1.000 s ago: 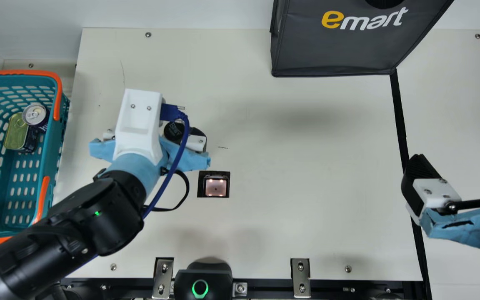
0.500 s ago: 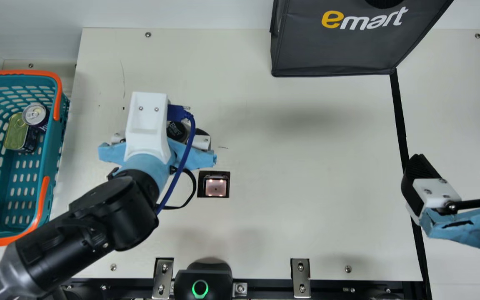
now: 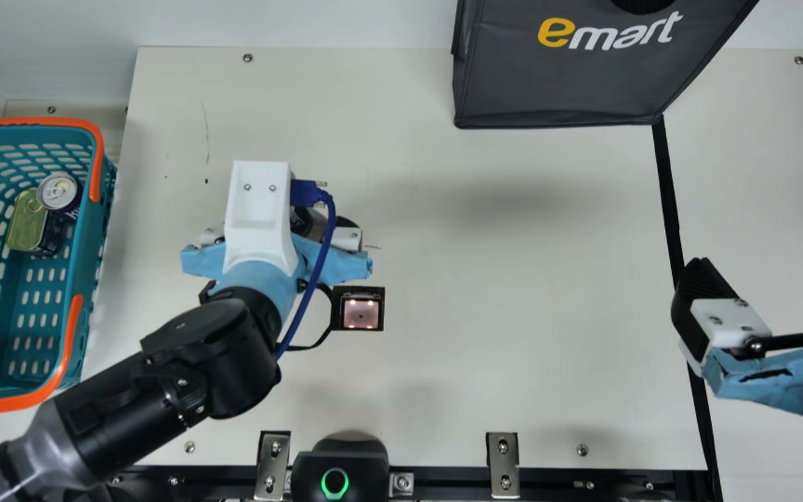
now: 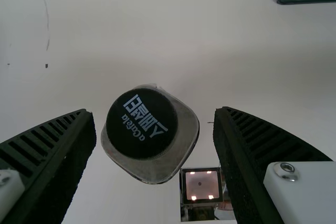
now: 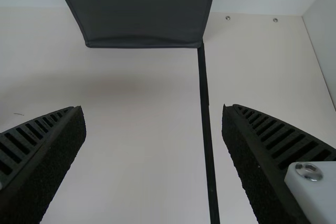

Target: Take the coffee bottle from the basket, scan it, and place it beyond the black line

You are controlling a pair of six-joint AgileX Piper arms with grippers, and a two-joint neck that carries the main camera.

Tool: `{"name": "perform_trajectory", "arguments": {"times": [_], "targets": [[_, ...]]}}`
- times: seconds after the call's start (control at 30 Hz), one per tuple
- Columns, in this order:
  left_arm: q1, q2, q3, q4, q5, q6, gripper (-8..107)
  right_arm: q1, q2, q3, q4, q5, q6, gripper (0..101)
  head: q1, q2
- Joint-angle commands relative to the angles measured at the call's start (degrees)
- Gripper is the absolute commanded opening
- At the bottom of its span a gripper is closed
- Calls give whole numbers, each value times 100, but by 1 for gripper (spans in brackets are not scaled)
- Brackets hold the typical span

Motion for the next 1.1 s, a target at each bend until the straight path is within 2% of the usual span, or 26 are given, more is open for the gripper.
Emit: {"name": "perform_trajectory", "arguments": {"times": [0.0,0.17,0.57,1.07], "targets": [[-1,15,14,38,-44,-28,90,0,0,0,0,0,0,91,-157,9],[39,48,34,108,-138,-62,90,0,0,0,0,0,0,91,-157,9],[185,39,74,98,-302,24,10,0,0,0,0,0,0,91,-157,9],[281,-419,172,-186,-667,1089,10,0,0,0,0,0,0,91,-157,9]]}}
